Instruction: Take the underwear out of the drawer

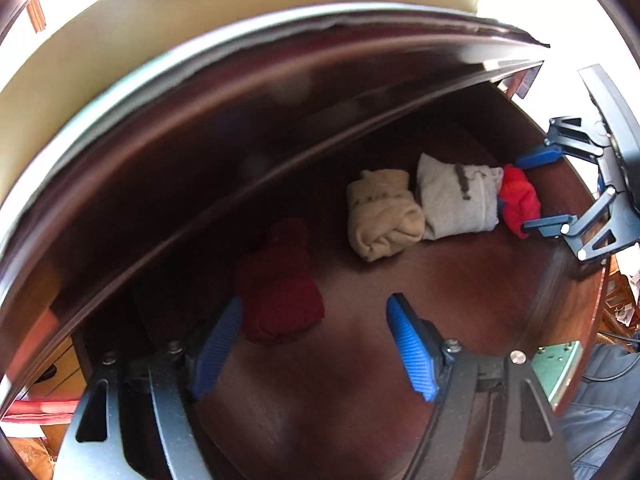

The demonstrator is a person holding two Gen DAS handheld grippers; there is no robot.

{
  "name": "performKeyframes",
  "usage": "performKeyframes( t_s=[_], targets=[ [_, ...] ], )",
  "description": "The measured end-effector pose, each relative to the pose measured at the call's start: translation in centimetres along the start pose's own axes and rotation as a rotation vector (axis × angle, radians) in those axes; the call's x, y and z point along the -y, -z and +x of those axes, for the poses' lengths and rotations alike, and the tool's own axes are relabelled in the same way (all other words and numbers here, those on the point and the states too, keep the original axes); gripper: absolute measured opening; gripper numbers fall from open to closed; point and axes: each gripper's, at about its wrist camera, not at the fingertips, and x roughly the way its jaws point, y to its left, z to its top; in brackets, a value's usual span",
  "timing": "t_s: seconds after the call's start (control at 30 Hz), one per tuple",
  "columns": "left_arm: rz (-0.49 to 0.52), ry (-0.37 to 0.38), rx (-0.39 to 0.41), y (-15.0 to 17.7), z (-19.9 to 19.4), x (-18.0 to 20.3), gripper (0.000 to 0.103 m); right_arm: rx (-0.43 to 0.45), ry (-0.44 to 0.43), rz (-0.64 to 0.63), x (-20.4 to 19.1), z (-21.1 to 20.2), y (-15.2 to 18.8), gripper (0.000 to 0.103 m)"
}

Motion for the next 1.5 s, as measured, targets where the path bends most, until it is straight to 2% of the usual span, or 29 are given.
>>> performKeyframes(
  t_s=[0.1,0.27,0.43,0.57,0.7,0.73,0.83,1.0,1.1,1.17,1.5],
  targets=[
    [0.026,-0.004,-0.032,0.0,0.8,0.4,0.076,-0.001,0.001,-0.009,0.0,0.2,0.2,0.059],
    [0.056,-0.04,-0.053,-0.8,1.7,1.0,0.076,-0.006,0.002,-0.022,-0.4,0.1,0.1,0.059],
    [0.116,-0.1,-0.102,-1.9,3.2,2.1,0.076,-0.016,0.011,-0.031,-0.7,0.5,-0.6,0.059],
    [0.156,-0.159,-0.128,-2.1,4.4,2.7,0.075,-0.023,0.028,-0.039,-1.7,0.9,-0.9,0.054],
    [0.2,-0.22,-0.134,-1.9,4.9,3.8,0.053,-0.031,0.05,-0.049,-1.8,1.1,-1.0,0.051],
    [0.208,-0.221,-0.137,-1.6,5.1,3.2,0.042,-0.03,0.055,-0.046,-1.8,1.2,-1.0,0.05],
    [0.233,-0.212,-0.139,-1.2,5.0,3.8,0.037,-0.017,0.064,-0.039,-2.1,1.1,-0.9,0.044],
    [0.195,-0.112,-0.121,-0.8,3.3,3.4,0.034,0.001,0.062,-0.024,-2.3,0.5,-0.7,0.037],
    [0.165,-0.07,-0.09,-0.5,2.0,3.4,0.034,0.022,0.049,-0.01,-2.3,0.1,-0.4,0.027],
    [0.143,-0.048,-0.069,-0.2,1.0,3.2,0.034,0.029,0.022,0.001,-2.5,-0.3,-0.1,0.025],
    [0.031,0.013,0.091,1.1,-4.4,2.7,0.034,0.066,0.004,0.051,-1.6,-1.4,0.9,0.019]
  ],
)
